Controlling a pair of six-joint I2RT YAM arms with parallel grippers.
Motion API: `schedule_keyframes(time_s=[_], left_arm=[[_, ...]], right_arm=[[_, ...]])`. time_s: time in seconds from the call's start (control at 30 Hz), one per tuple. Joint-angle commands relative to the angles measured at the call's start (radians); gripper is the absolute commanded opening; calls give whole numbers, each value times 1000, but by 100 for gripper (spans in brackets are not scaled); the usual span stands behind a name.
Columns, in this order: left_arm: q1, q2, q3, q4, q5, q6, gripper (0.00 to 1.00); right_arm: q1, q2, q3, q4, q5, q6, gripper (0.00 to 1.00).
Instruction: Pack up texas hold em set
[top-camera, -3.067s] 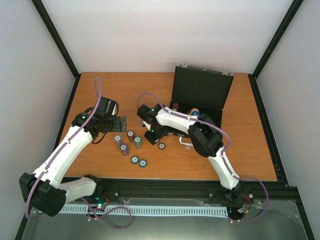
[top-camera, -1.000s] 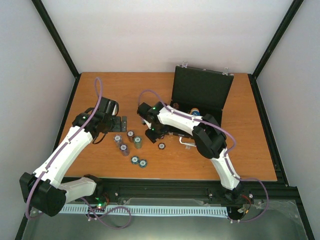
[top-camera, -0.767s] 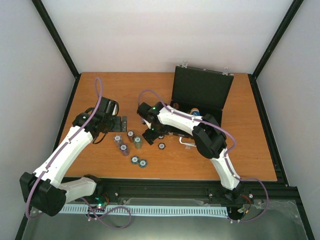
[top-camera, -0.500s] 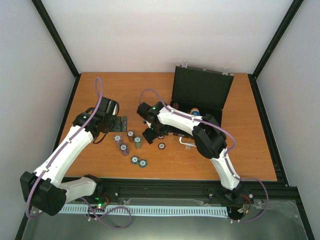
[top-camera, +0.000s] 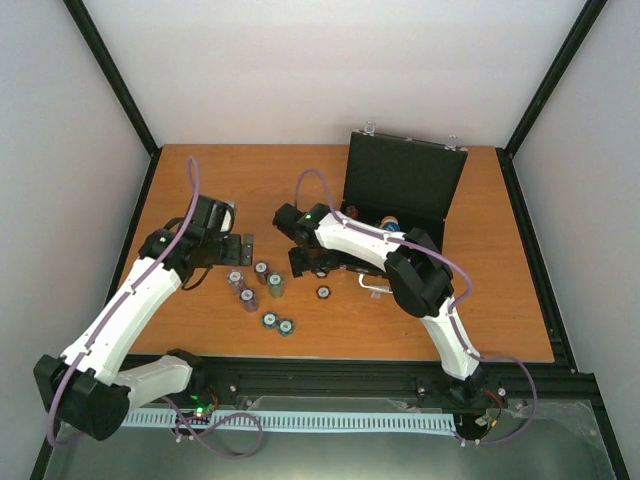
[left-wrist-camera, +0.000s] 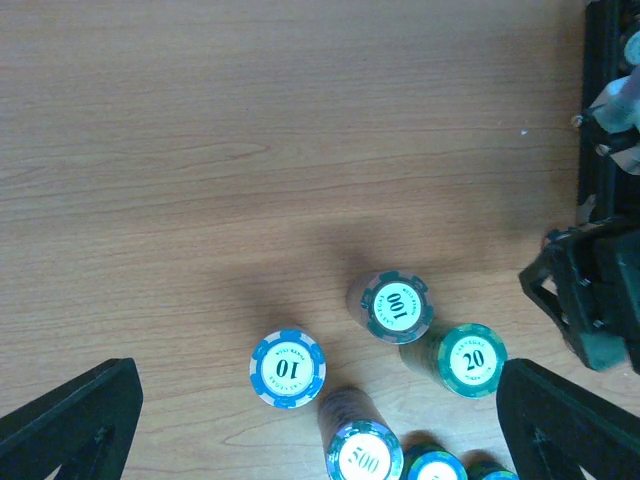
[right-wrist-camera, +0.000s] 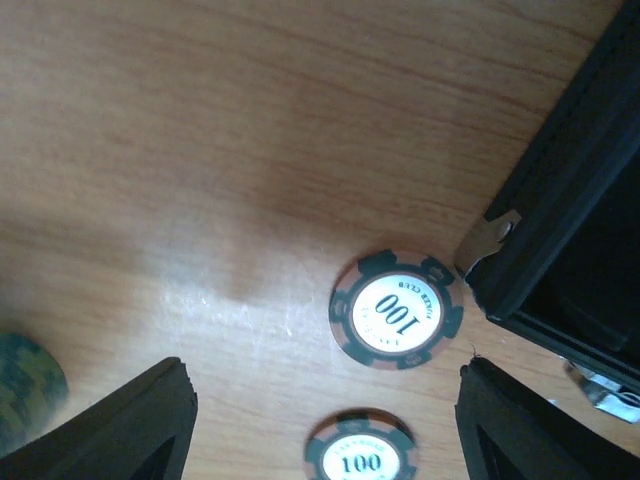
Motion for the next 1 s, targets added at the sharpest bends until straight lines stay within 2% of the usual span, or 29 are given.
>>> schedule_keyframes(time_s=[0.0, 0.27, 0.8, 0.97], left_arm=[[-1, -54, 17, -18, 46, 27, 100], [-1, -72, 35, -5, 81, 21, 100], [-1, -75, 1, 23, 95, 4, 100], [-1, -62, 3, 31, 91, 6, 100]], right_arm=[[-9, -46, -33, 72, 29, 203, 72], [-31, -39, -53, 87, 58, 350, 69], [-67, 3, -119, 124, -43, 384, 69], [-82, 29, -117, 128, -57, 378, 66]])
